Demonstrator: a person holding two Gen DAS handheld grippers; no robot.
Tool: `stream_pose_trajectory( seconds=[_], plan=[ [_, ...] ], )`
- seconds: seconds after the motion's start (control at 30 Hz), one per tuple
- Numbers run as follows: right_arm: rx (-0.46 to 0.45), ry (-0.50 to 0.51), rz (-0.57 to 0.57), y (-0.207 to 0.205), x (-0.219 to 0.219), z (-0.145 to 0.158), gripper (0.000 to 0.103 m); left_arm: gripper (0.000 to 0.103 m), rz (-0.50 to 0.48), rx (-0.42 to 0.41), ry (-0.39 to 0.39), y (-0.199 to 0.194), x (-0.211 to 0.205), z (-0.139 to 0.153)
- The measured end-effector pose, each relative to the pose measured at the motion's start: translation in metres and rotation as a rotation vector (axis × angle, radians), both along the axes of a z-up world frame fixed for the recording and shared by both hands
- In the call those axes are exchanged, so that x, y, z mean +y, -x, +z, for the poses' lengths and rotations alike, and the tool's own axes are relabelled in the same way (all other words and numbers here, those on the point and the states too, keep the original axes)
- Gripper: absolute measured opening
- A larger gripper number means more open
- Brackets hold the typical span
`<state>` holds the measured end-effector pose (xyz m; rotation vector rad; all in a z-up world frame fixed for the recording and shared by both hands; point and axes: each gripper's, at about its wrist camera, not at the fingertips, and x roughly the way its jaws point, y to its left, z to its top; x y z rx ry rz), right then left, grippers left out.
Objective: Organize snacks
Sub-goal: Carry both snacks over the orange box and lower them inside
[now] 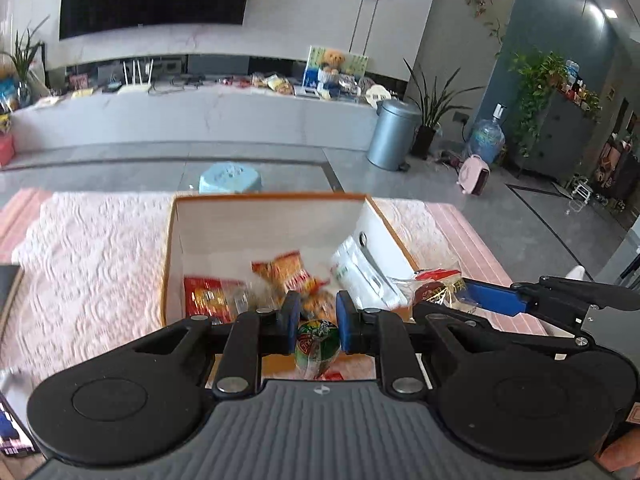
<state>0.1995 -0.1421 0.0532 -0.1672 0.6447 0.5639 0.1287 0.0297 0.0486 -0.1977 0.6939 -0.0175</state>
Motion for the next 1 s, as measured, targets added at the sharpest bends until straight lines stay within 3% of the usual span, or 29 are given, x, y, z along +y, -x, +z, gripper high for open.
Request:
stream_pose_trajectory(
  seconds=[0.2, 0.37, 1.0],
  plan=[
    [0.023, -0.014, 0.026, -0.030, 0.017, 0.002, 0.037, 0.021, 0.022, -0.011, -0.032, -0.030, 0.008, 0.002],
    [0.053, -0.015, 0.047, -0.057, 0.033, -0.006, 0.037, 0.020, 0.039, 0.028, -0.018, -0.056, 0.016, -0.009],
    [0.172, 0.157, 0.025, -0.160, 0.086, -0.097, 0.037, 0.020, 0.039, 0.246, -0.027, -0.139, 0.043, -0.088]
  ],
)
